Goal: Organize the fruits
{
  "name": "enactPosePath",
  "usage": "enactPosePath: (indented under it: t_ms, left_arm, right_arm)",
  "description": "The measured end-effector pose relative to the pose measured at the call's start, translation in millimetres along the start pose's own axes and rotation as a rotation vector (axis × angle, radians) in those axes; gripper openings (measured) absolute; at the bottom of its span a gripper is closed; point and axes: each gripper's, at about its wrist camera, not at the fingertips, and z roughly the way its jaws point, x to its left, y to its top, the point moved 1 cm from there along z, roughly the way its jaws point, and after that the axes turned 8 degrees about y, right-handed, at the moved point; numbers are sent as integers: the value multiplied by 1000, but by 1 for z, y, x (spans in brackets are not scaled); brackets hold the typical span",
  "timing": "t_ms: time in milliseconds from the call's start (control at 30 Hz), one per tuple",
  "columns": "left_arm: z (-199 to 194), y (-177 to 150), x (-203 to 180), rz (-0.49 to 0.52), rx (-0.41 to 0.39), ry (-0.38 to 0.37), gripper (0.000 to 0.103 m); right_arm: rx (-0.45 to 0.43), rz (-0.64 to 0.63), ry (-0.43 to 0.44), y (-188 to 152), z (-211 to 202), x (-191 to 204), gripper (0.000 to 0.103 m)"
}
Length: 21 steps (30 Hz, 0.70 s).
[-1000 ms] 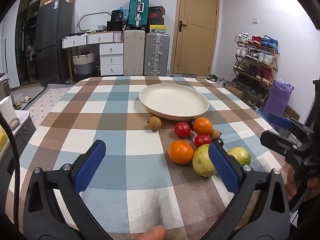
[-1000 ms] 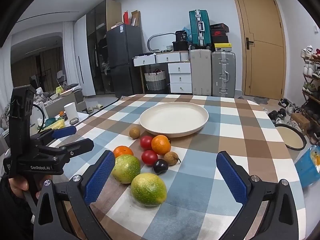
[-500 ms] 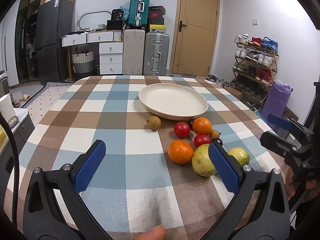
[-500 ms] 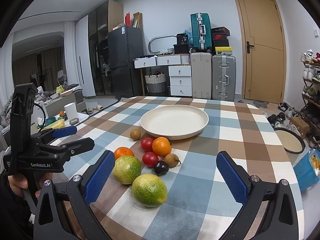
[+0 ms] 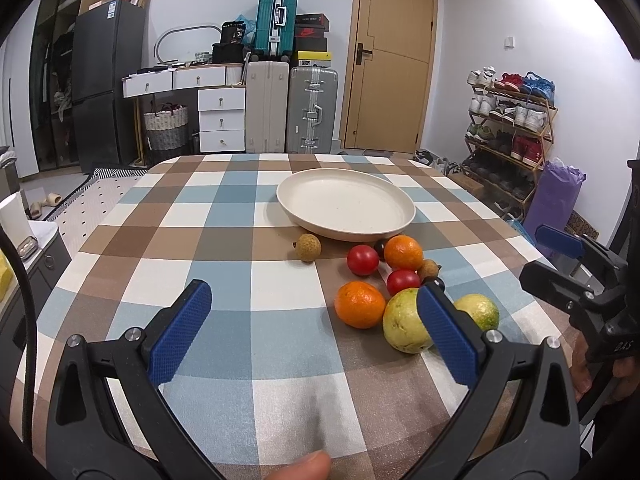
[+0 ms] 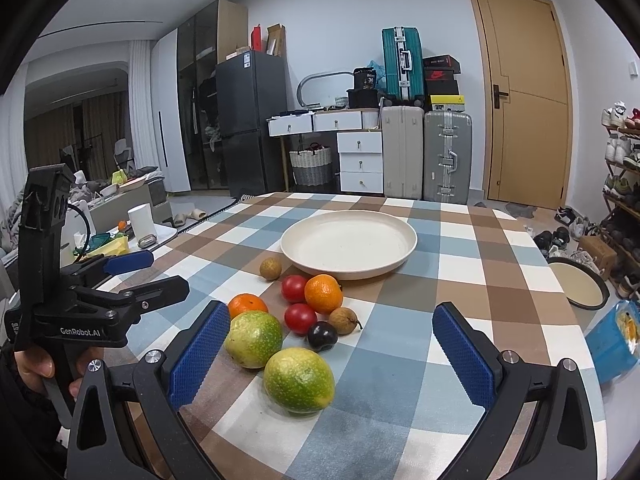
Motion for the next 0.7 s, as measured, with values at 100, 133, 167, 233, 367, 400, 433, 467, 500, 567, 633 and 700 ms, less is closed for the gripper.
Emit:
enactPosePath:
  t_ms: [100,133,167,233,367,400,433,467,500,567,633,700]
  left_arm:
    - [0,0,0,-1,-3,-1,102]
    - [0,0,0,0,-2,-1,102]
    - [0,0,0,1,-2,0,102]
    - [0,0,1,0,-2,-1,102]
    - [-1,0,0,3,-2,1,102]
    - [0,0,0,3,-2,0,102]
    - [0,0,-1,2,-3,-3,102]
    - [0,0,0,1,-3,-2,102]
    - [0,0,-1,2,-4,-1,102]
    - [-1,0,0,2,-2,-1,102]
    - [-1,-1,0,2,-3,1,102]
    - [-1,0,-1,3,-4,-1,102]
  right_arm:
    - [0,1,-1,0,0,0,103]
    - [0,1,-1,0,0,1,103]
    - [1,1,0,0,0,1,103]
    - [3,1,-2,0,0,1,103]
    - [2,1,-3,1,0,2,103]
    - [3,2,-2,1,0,1,103]
    - [3,2,-3,1,0,1,103]
    - [2,2,-1,1,-1,1,103]
    - [2,2,-1,1,0,1,103]
    - [3,1,-3,1,0,1,103]
    - [1,2,-2,1,-1,0,103]
    - [1,2,-3,1,0,1,103]
